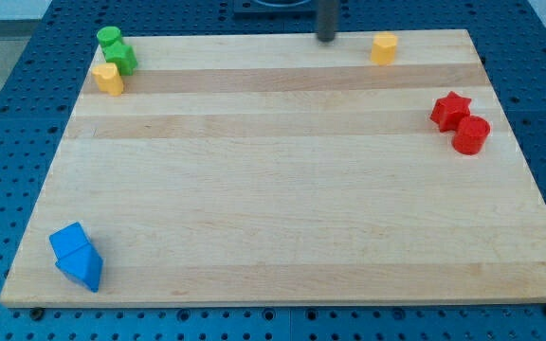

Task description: Place yellow hexagon below yellow heart

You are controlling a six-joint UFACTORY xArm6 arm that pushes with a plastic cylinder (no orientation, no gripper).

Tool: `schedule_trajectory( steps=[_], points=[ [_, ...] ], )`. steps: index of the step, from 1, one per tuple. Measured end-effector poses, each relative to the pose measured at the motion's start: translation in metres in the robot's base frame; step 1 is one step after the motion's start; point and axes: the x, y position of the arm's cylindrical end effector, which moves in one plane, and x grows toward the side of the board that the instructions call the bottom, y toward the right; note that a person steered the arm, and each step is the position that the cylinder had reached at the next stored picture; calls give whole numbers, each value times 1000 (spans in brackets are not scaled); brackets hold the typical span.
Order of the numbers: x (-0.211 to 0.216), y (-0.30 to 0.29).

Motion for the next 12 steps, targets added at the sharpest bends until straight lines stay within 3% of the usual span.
schedule_trajectory(
  steps=[2, 5, 7, 8, 12],
  points=[
    [0, 105],
    [43, 101],
    [12, 87],
    [18, 73],
    [94, 32]
  ],
)
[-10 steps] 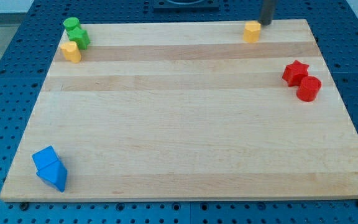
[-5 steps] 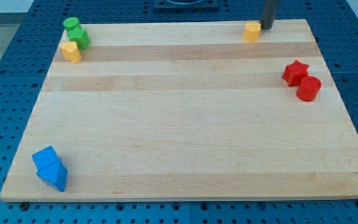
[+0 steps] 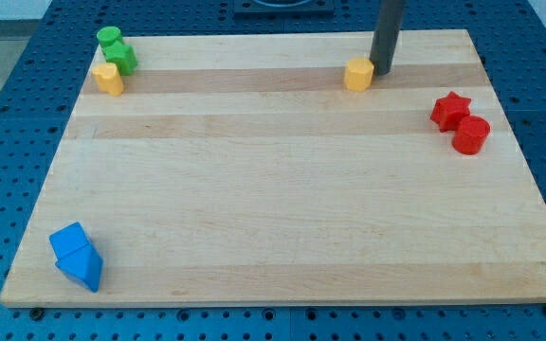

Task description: Place yellow hexagon below yellow heart

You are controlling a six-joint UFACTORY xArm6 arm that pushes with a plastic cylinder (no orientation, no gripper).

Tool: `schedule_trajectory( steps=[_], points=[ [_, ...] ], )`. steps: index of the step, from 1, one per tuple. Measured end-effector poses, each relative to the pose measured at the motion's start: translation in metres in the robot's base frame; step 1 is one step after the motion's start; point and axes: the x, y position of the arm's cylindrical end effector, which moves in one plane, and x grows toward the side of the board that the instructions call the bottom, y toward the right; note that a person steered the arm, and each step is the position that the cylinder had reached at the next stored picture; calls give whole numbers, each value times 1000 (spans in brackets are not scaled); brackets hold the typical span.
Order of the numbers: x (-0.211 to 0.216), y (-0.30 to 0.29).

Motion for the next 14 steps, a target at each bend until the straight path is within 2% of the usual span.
schedule_trajectory(
  steps=[4, 11, 14],
  points=[
    [50, -109],
    [61, -297],
    [108, -303]
  ],
)
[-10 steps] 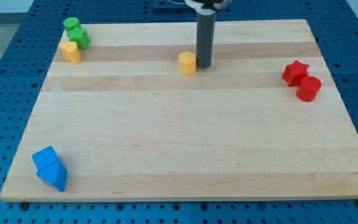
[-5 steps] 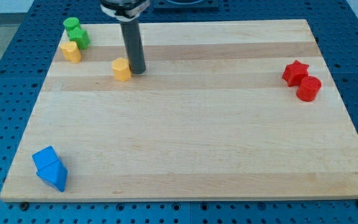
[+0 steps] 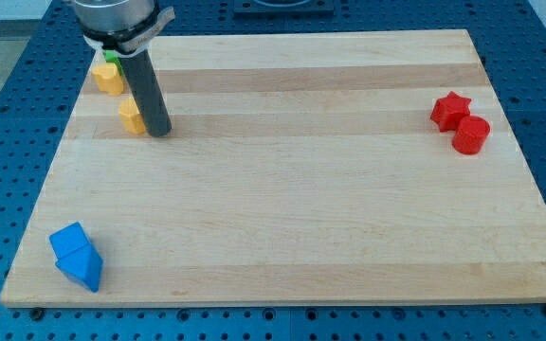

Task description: Place yellow hexagon below yellow heart

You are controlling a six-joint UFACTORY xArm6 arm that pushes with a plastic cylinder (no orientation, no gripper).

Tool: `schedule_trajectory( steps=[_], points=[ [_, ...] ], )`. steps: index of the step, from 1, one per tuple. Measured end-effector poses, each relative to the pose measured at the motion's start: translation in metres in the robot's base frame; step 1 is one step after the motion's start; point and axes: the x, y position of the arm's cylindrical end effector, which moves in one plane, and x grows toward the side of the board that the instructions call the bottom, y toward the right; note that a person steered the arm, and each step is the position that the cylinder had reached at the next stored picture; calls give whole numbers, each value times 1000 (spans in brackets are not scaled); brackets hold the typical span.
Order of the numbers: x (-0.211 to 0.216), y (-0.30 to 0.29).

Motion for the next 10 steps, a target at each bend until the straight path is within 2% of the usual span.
schedule_trajectory(
  steps=[4, 7, 10],
  points=[
    [-13, -50],
    [-34, -18],
    [-50, -34]
  ],
)
